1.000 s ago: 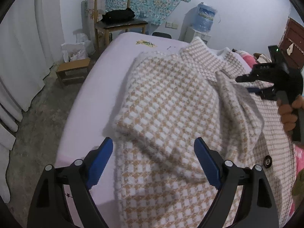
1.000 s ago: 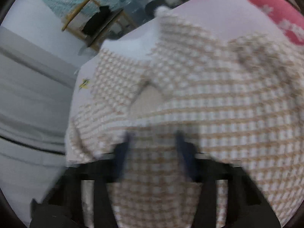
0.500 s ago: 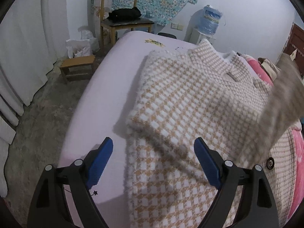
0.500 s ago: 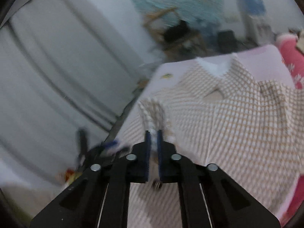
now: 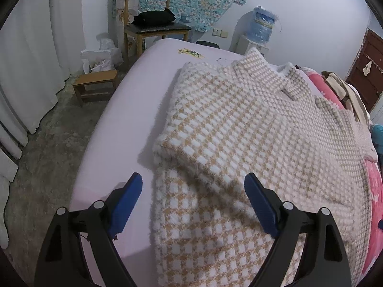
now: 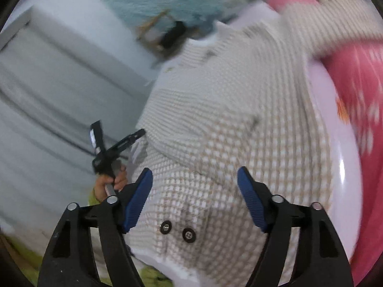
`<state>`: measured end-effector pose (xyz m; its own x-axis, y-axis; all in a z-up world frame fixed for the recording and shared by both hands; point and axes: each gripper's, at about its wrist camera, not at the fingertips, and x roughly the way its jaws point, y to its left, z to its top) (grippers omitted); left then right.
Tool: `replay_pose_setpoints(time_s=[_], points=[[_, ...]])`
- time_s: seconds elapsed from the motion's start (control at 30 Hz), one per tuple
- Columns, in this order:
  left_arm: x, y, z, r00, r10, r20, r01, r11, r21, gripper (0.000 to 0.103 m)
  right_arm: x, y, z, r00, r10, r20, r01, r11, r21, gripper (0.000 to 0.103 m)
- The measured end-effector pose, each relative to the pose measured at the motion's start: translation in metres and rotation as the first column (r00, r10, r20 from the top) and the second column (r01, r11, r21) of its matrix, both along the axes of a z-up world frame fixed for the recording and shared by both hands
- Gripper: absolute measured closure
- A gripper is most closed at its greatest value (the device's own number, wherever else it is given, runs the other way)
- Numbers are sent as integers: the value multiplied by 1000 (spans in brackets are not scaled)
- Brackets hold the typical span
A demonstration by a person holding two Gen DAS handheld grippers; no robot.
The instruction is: Fold large clothes
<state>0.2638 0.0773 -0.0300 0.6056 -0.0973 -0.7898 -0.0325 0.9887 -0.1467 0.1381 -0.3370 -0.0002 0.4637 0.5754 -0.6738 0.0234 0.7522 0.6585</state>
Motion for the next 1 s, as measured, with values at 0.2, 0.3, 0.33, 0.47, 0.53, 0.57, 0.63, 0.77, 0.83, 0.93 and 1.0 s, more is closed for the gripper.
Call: replay_pose_setpoints(time_s=[0.2, 0.3, 0.33, 0.47, 0.53, 0.57, 0.63, 0.77, 0.83, 0.93, 1.0], points=[[1, 0, -5, 1000, 7, -13, -7, 1000, 6, 18, 8, 0, -27, 985, -97, -144, 106, 993, 58, 32], [1, -1, -8, 1000, 6, -17, -6, 1000, 13, 18, 19, -5, -37, 978, -129, -165, 141, 988, 66, 44], [1, -1, -9, 1000, 6, -17, -5, 1000, 15, 18, 24, -6, -41, 977, -132, -167, 145, 987, 71, 49], [-7, 0, -5, 1000, -13, -1, 13, 1000, 10, 18, 49, 1, -52, 971, -130, -202, 128, 992, -21, 75], [-12, -1, -2, 999, -41, 12, 41, 999, 26, 18, 56, 8, -54, 971, -117, -207, 108, 993, -53, 87], [-15, -1, -1, 998, -53, 16, 53, 998, 35, 18, 60, 11, -51, 974, -113, -199, 101, 992, -72, 94], [-21, -1, 0, 997, -73, 16, 72, 996, 56, 18, 71, 18, -38, 982, -94, -161, 77, 991, -111, 97], [-25, 2, -4, 996, -89, -6, 89, 994, 69, 18, 113, 30, 14, 997, -61, -36, 53, 976, -211, 97], [-23, 3, -8, 996, -84, -20, 85, 993, 77, 18, 141, 37, 49, 998, -32, 50, 43, 969, -243, 98], [-19, 5, -12, 997, -60, -43, 63, 996, 67, 18, 173, 54, 105, 981, 1, 196, 65, 941, -331, 98], [-17, 8, -14, 998, -44, -52, 47, 997, 61, 18, 184, 60, 142, 953, 27, 302, 103, 908, -406, 98]])
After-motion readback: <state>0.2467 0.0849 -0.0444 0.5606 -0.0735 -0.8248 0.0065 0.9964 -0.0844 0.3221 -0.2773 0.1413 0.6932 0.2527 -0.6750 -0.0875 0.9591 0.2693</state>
